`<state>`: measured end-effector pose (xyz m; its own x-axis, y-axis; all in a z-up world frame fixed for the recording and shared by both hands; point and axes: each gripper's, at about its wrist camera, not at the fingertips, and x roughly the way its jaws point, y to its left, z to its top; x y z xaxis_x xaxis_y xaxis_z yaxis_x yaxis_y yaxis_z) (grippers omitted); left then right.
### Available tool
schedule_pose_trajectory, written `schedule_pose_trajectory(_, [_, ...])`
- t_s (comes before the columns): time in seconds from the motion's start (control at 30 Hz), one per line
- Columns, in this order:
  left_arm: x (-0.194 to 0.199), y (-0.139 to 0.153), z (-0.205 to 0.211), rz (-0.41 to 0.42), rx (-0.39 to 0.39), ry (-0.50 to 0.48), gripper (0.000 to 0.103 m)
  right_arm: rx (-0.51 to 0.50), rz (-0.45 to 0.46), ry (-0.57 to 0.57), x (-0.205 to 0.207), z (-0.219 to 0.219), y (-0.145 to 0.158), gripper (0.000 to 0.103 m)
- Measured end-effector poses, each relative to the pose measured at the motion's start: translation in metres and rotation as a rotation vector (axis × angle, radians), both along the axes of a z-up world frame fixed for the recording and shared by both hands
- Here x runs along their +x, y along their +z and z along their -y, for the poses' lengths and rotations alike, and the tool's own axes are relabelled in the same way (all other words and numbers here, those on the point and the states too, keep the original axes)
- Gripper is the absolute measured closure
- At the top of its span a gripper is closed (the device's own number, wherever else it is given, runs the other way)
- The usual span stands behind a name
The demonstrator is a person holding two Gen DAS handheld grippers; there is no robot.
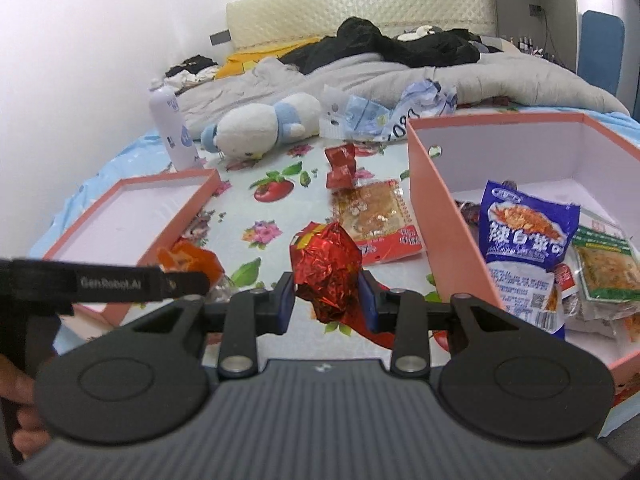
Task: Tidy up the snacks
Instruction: 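Lift the orange packet and red candy with both grippers toward the box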
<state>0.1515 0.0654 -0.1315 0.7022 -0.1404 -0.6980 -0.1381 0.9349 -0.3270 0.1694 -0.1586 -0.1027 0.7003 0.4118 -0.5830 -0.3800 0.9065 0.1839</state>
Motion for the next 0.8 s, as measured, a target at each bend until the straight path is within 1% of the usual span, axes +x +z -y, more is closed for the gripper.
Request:
schedule_pose_trajectory(0.23, [-0.02, 0.038, 0.012, 0.061, -0.029, -0.016, 0.058, 0.012, 0.039, -0.005, -0.018, 0.014, 0.034, 0.066])
schedule_pose_trajectory(0.43, [-0.034, 0.067, 0.034, 0.102, -0.067, -0.075, 0.058, 0.026, 0.058, -0.041, -0.033, 0.036, 0.057, 0.066])
schedule_pose_trajectory(0.63, [-0.037, 0.089, 0.065, 0.142, -0.091, -0.148, 0.058, 0.029, 0.076, -0.099, -0.047, 0.066, 0.07, 0.066])
schedule_pose_trajectory(0.8, [-0.029, 0.103, 0.096, 0.167, -0.111, -0.218, 0.058, 0.029, 0.086, -0.169, -0.051, 0.098, 0.074, 0.066])
